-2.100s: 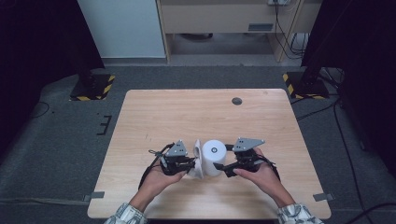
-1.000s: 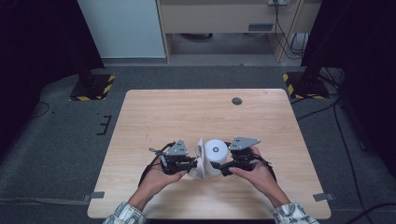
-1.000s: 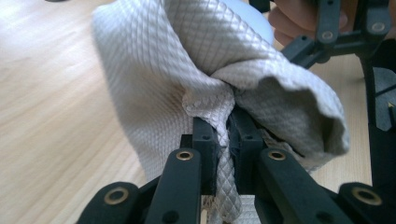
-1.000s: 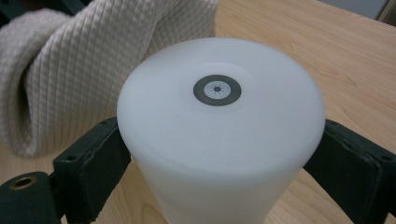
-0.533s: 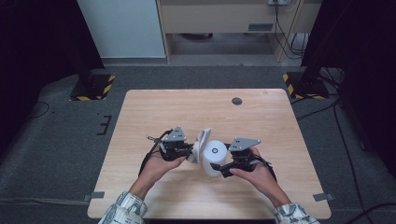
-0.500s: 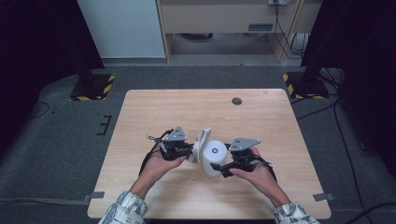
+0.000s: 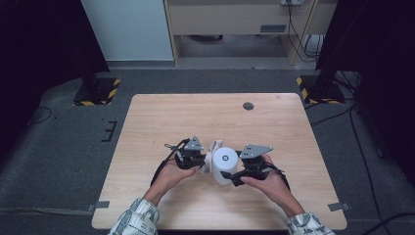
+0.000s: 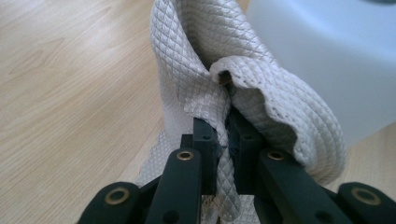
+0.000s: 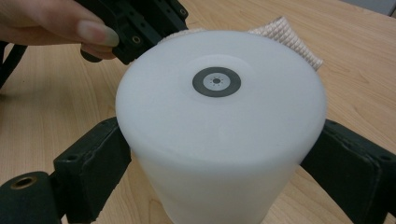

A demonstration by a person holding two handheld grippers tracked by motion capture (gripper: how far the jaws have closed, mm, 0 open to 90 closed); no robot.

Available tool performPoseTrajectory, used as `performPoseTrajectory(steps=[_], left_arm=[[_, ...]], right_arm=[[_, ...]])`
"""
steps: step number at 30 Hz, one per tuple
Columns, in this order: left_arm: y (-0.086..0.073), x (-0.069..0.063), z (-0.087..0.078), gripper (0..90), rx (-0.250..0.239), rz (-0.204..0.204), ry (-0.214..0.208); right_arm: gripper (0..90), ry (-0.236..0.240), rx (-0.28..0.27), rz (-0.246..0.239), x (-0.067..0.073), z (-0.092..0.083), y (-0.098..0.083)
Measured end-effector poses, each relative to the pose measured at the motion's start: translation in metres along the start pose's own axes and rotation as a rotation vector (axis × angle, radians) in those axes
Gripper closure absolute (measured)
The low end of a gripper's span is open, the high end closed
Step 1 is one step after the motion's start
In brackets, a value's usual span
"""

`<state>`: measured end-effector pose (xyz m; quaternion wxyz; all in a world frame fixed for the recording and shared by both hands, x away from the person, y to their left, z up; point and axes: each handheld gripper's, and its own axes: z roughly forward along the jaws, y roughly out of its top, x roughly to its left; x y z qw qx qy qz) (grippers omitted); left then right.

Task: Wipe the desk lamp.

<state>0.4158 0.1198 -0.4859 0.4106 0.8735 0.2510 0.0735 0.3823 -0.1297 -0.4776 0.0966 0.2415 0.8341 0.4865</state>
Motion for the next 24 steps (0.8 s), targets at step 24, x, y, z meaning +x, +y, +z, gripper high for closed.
performPoseTrajectory(steps=[24], left_arm=[[0.017,0.002,0.001,83.3,0.011,0.078,0.026]], right_arm=[[9.5,-0.007,0.003,-0.007,0.001,0.001,0.0]])
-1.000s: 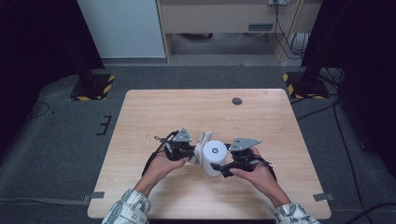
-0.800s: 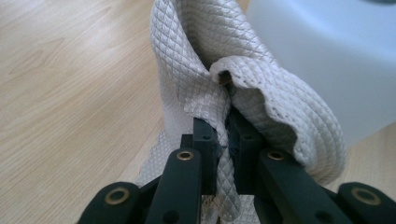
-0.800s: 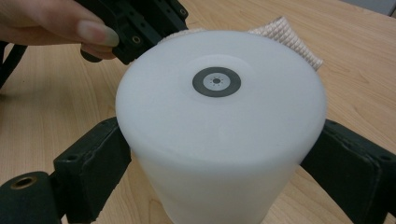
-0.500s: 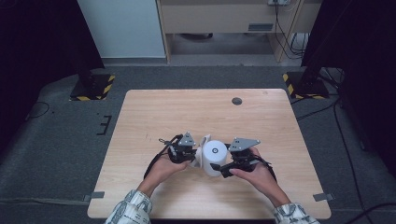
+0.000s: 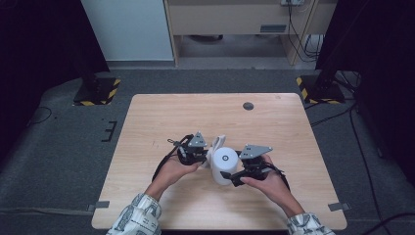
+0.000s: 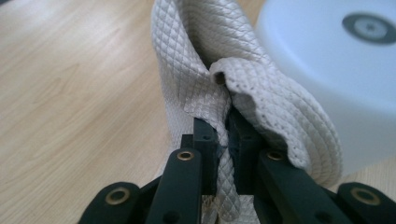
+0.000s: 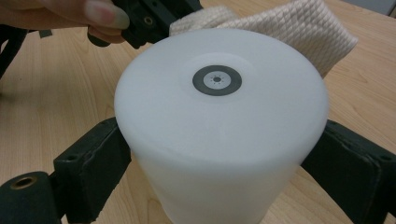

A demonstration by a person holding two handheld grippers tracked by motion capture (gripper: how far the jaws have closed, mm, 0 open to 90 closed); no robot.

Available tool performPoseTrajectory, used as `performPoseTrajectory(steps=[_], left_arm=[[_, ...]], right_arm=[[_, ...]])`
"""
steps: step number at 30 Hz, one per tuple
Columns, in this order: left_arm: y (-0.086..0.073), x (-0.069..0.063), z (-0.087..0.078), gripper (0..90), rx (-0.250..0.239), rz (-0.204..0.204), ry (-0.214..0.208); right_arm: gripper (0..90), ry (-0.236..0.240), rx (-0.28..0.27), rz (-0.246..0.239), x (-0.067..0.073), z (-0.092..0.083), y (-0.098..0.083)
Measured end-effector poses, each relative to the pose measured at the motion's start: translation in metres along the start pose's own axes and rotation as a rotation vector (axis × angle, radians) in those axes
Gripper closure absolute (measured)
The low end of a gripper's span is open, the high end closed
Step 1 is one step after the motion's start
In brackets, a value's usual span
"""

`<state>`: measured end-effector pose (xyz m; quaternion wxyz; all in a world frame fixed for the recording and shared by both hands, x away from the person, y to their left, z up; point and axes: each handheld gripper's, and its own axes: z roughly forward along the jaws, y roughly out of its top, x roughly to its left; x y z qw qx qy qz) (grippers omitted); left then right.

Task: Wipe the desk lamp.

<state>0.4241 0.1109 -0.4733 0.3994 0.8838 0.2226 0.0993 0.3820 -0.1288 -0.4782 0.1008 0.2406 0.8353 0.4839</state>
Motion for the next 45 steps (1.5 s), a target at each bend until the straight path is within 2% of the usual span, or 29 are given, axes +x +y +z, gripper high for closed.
performPoseTrajectory(steps=[3,4,8,10,11,14,16,23,27,29,35,37,40,41,45], left_arm=[[-0.002,0.0,0.004,83.3,0.028,0.006,-0.003],[-0.004,0.0,0.006,83.3,0.058,0.024,-0.002],[-0.005,-0.001,0.011,83.4,0.094,0.051,0.004],[-0.005,0.0,0.013,83.3,0.099,0.053,-0.002],[-0.005,0.002,0.012,83.3,0.074,0.026,-0.014],[-0.002,0.002,0.009,83.4,0.05,0.015,-0.013],[0.002,0.003,0.005,83.4,0.008,-0.009,-0.023],[0.014,0.005,-0.005,83.4,-0.047,-0.006,-0.022],[0.013,0.005,-0.001,83.4,-0.024,-0.002,-0.026],[0.01,0.004,0.006,83.4,0.024,0.025,-0.015],[0.005,0.004,0.015,83.4,0.062,0.032,-0.019],[0.003,0.005,0.015,83.4,0.038,0.008,-0.026],[0.004,0.004,0.012,83.4,0.02,0.003,-0.024],[0.008,0.004,0.007,83.4,-0.009,-0.005,-0.025],[0.014,0.005,-0.003,83.4,-0.042,-0.002,-0.025]], right_arm=[[9.5,0.001,0.001,0.001,0.0,0.0,0.0],[9.5,0.001,0.001,0.001,0.0,0.0,0.0],[9.4,0.001,0.003,0.002,0.0,0.001,0.0],[9.4,0.0,0.004,-0.001,0.0,0.001,0.0],[9.4,-0.001,0.006,0.0,0.0,0.001,0.0],[9.4,-0.001,0.006,-0.001,0.0,0.001,0.0],[9.4,-0.001,0.006,0.0,0.0,0.001,0.0],[9.4,-0.002,0.008,0.0,0.0,0.001,0.0],[9.4,-0.003,0.009,-0.001,0.001,0.001,0.0],[9.4,-0.003,0.01,-0.003,0.001,0.001,0.0],[9.3,-0.005,0.013,-0.004,0.001,0.001,0.0],[9.3,-0.007,0.013,-0.006,0.001,0.001,0.0],[9.3,-0.007,0.014,-0.006,0.001,0.001,0.0],[9.3,-0.008,0.014,-0.006,0.001,0.001,0.0],[9.3,-0.009,0.014,-0.006,0.001,0.001,0.0]])
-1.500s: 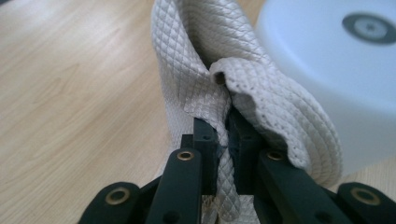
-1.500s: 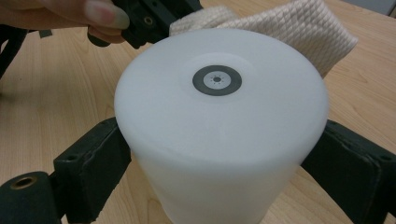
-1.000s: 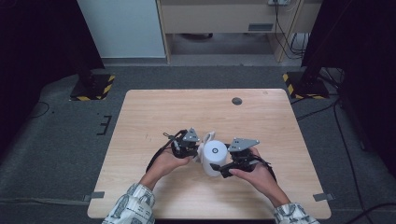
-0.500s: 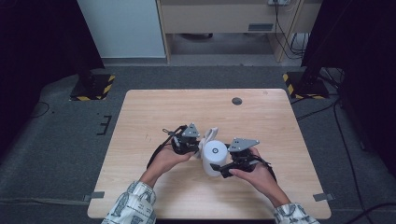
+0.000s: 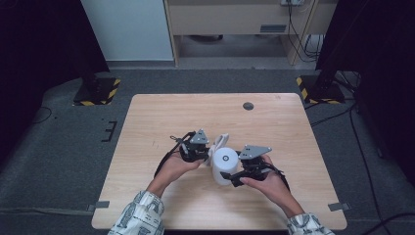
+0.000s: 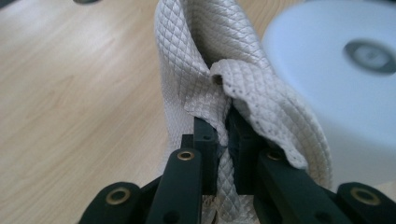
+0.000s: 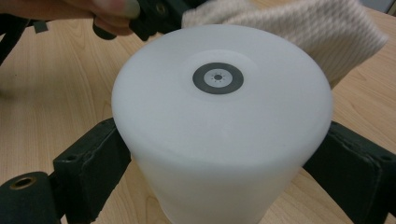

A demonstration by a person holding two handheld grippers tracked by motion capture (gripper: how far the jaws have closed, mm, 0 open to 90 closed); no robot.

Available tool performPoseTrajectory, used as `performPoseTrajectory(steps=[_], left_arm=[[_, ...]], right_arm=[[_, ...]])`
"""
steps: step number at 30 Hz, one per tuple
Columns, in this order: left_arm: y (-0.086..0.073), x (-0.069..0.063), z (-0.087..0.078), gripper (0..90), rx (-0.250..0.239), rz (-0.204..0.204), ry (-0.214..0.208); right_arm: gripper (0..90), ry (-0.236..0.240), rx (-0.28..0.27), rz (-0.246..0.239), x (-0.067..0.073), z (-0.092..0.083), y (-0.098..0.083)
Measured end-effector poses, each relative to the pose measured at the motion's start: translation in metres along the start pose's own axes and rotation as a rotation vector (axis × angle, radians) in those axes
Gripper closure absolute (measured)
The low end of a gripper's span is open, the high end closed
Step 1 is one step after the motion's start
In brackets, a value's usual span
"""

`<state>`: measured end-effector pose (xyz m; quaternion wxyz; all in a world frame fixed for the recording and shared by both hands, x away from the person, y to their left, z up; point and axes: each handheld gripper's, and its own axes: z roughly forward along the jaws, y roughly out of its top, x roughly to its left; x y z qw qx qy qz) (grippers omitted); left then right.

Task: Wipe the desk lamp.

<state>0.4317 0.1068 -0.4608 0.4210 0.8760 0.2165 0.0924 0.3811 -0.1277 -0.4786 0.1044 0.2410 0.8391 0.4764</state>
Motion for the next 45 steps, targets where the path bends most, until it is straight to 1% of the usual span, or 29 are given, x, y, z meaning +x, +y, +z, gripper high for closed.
performPoseTrajectory(steps=[3,5,8,11,13,16,18,22,23,27,30,34,35,37,38,42,45], left_arm=[[0.006,-0.001,-0.007,83.4,-0.029,0.001,0.001],[0.008,-0.001,-0.01,83.4,-0.029,0.011,0.002],[0.009,-0.001,-0.012,83.3,-0.034,0.005,0.009],[0.007,0.0,-0.016,82.9,-0.036,-0.003,0.03],[0.005,0.0,-0.019,82.6,-0.036,-0.01,0.047],[0.001,0.003,-0.025,82.6,-0.038,-0.022,0.072],[-0.001,0.005,-0.028,82.7,-0.036,-0.026,0.08],[-0.007,0.007,-0.034,82.9,-0.031,-0.035,0.098],[-0.008,0.008,-0.035,83.0,-0.031,-0.037,0.102],[-0.012,0.01,-0.04,83.1,-0.037,-0.049,0.111],[-0.013,0.011,-0.045,83.1,-0.042,-0.048,0.119],[-0.016,0.012,-0.052,83.1,-0.043,-0.05,0.139],[-0.016,0.013,-0.053,83.1,-0.043,-0.052,0.143],[-0.018,0.014,-0.057,83.1,-0.044,-0.057,0.152],[-0.019,0.014,-0.059,83.1,-0.045,-0.056,0.156],[-0.021,0.017,-0.065,83.1,-0.046,-0.065,0.175],[-0.023,0.019,-0.069,83.1,-0.036,-0.077,0.198]], right_arm=[[9.3,-0.001,0.0,0.0,0.0,0.0,0.0],[9.3,-0.002,0.0,-0.001,0.0,0.0,0.0],[9.4,-0.003,0.001,0.0,0.0,0.0,0.0],[8.8,-0.002,-0.007,0.003,0.001,-0.002,0.001],[6.4,-0.011,-0.02,0.004,0.001,-0.005,0.001],[5.1,-0.018,-0.036,0.009,0.0,-0.009,0.002],[4.5,-0.021,-0.038,0.009,0.0,-0.011,0.001],[4.2,-0.024,-0.018,0.004,0.0,-0.013,-0.004],[4.2,-0.025,-0.006,0.004,0.0,-0.013,-0.007],[4.2,-0.028,0.008,0.006,-0.001,-0.015,-0.011],[4.1,-0.031,0.03,0.008,-0.003,-0.017,-0.015],[4.2,-0.048,0.056,0.024,-0.008,-0.022,-0.024],[4.2,-0.057,0.064,0.032,-0.011,-0.024,-0.027],[4.2,-0.064,0.064,0.039,-0.013,-0.026,-0.028],[4.2,-0.074,0.07,0.053,-0.018,-0.028,-0.03],[4.3,-0.092,0.067,0.069,-0.022,-0.03,-0.031],[4.8,-0.118,0.086,0.077,-0.027,-0.031,-0.034]])
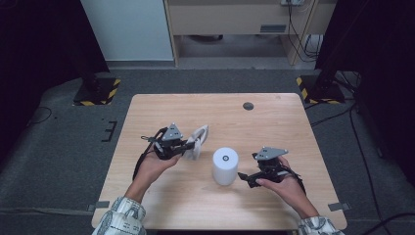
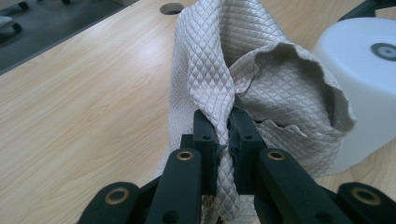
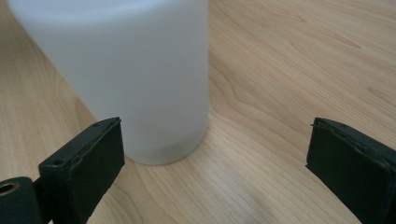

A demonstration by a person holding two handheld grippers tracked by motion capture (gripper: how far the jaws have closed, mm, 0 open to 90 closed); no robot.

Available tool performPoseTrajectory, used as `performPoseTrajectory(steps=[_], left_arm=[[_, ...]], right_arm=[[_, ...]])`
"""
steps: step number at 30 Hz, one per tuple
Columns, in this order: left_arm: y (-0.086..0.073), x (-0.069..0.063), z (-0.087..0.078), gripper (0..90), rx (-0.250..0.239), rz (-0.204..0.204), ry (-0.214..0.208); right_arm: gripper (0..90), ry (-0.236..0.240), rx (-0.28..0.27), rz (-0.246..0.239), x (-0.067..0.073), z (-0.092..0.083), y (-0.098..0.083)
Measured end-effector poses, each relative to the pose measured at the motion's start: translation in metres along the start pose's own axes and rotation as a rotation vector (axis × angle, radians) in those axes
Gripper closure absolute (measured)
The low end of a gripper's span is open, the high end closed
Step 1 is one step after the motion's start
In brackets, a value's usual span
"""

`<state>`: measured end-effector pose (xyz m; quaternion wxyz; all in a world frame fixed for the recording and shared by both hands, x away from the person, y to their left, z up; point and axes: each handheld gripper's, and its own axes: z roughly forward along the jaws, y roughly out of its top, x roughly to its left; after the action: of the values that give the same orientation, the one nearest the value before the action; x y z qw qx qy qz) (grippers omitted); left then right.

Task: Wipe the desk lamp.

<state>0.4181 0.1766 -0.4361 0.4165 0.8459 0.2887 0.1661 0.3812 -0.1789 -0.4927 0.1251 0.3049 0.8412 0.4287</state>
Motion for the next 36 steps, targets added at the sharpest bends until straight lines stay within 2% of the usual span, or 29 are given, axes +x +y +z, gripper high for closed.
performPoseTrajectory(steps=[10,18,25,26,27,28,29,30,31,33,36], left_arm=[[-0.01,0.017,-0.007,82.9,0.025,-0.044,0.08],[-0.03,0.039,-0.006,82.8,0.102,-0.1,0.161],[-0.045,0.043,0.005,80.1,0.148,-0.127,0.17],[-0.046,0.043,0.006,70.2,0.149,-0.133,0.177],[-0.046,0.043,0.008,70.2,0.146,-0.146,0.193],[-0.046,0.043,0.009,61.9,0.137,-0.163,0.208],[-0.045,0.042,0.008,43.9,0.111,-0.176,0.21],[-0.045,0.042,0.008,38.4,0.111,-0.176,0.21],[-0.044,0.041,0.006,38.4,0.091,-0.18,0.214],[-0.042,0.041,0.003,28.4,0.077,-0.186,0.204],[-0.038,0.04,-0.004,19.5,0.056,-0.193,0.2]], right_arm=[[5.1,-0.058,0.024,0.061,-0.017,-0.003,-0.006],[5.2,-0.101,0.048,0.11,-0.028,-0.004,-0.012],[5.3,-0.12,0.063,0.123,-0.033,-0.003,-0.015],[5.3,-0.122,0.061,0.128,-0.033,-0.003,-0.015],[5.3,-0.122,0.061,0.128,-0.033,-0.003,-0.015],[5.3,-0.121,0.06,0.127,-0.034,-0.003,-0.015],[5.3,-0.12,0.061,0.13,-0.034,-0.004,-0.015],[5.3,-0.12,0.061,0.13,-0.034,-0.004,-0.015],[5.3,-0.121,0.06,0.131,-0.034,-0.004,-0.015],[5.3,-0.123,0.058,0.133,-0.034,-0.005,-0.015],[5.3,-0.126,0.054,0.133,-0.035,-0.005,-0.015]])
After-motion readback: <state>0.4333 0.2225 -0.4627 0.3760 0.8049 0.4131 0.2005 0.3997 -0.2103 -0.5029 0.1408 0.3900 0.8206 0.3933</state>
